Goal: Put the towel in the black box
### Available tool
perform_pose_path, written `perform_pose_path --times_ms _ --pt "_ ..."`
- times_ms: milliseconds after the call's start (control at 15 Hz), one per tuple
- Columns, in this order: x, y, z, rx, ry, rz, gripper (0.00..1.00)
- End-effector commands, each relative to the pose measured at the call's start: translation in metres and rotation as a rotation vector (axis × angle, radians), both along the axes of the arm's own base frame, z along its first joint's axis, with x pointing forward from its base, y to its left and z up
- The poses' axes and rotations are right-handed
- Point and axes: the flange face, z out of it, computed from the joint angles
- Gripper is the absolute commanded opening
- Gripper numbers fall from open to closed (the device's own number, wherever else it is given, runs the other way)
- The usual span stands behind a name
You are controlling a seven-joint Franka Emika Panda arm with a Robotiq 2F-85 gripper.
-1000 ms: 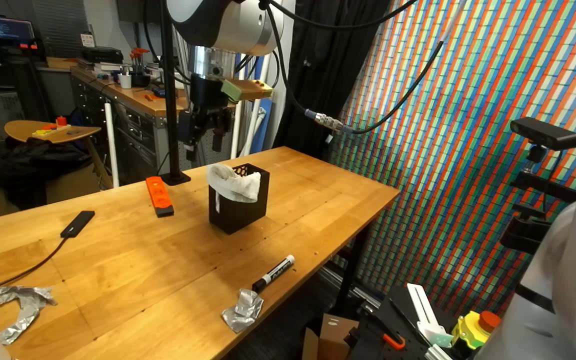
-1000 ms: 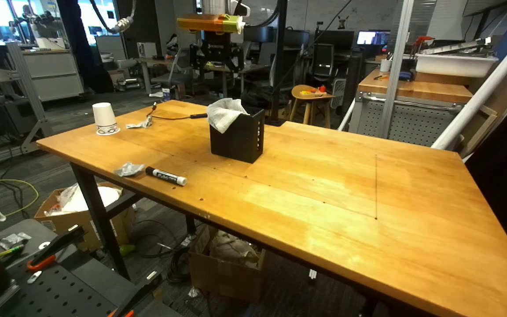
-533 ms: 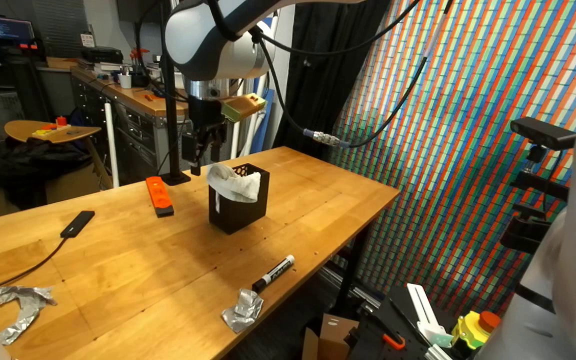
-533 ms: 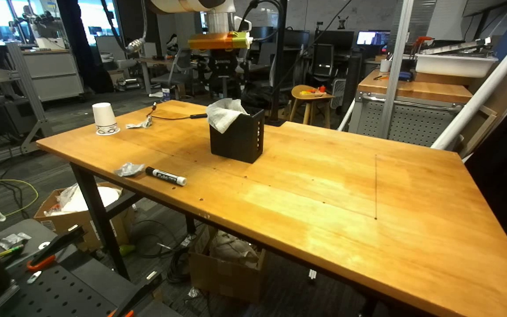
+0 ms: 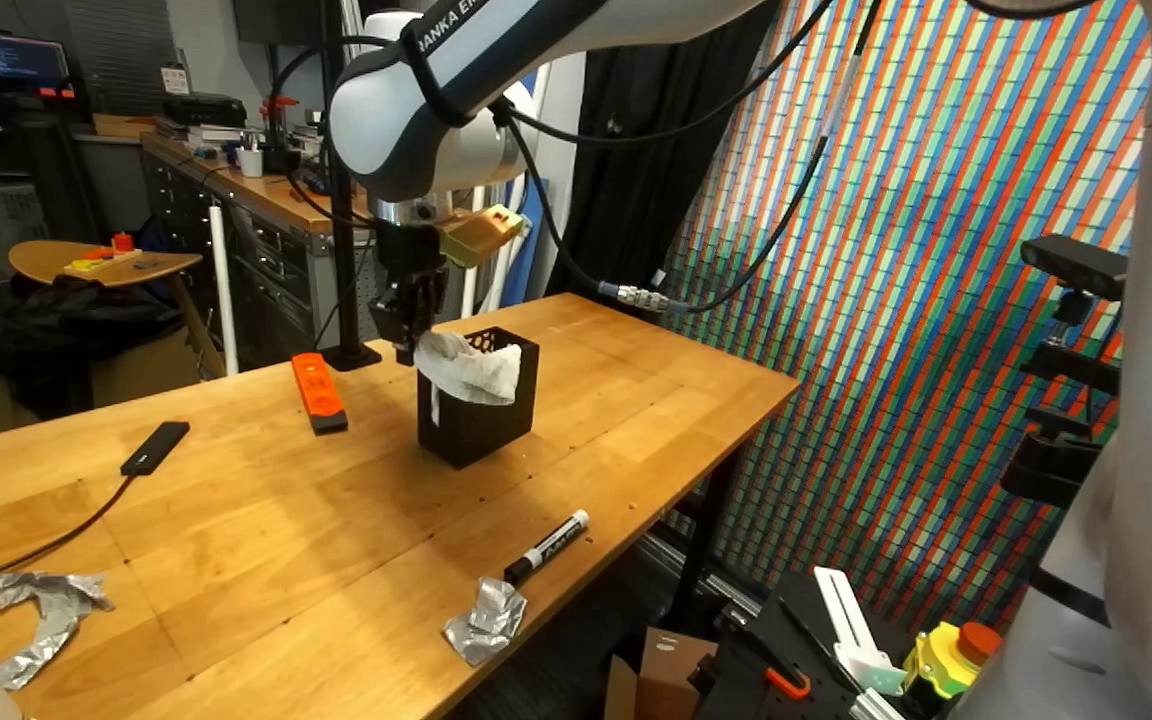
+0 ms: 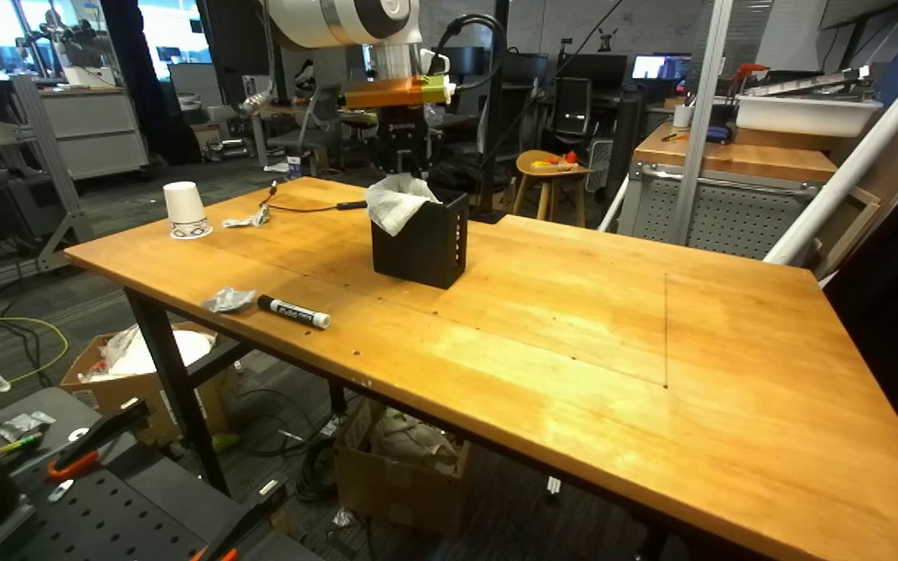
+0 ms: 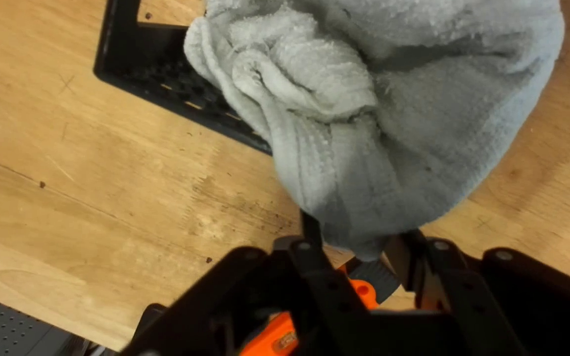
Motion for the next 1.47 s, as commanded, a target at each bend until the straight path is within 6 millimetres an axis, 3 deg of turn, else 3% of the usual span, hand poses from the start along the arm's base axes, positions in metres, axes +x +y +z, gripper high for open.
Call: perform_pose_path --times_ms 0,133,400,933,1133,1400 --pt "0.008 0.002 0.012 -0.013 -0.036 0.005 0.08" --pt "0.009 0.001 0.016 -0.015 -0.042 0.004 0.0" --pt "0.011 -0.007 0.024 -0.021 -0.052 -0.017 0.02" --pt "0.0 -0.053 0.053 -0.06 -0.073 -0.131 0.02" --pt "-0.008 -0.064 0.054 -0.065 -0.062 -0.172 0.02" --pt "-0.02 -0.068 0.041 -0.072 -0.007 -0.212 0.02"
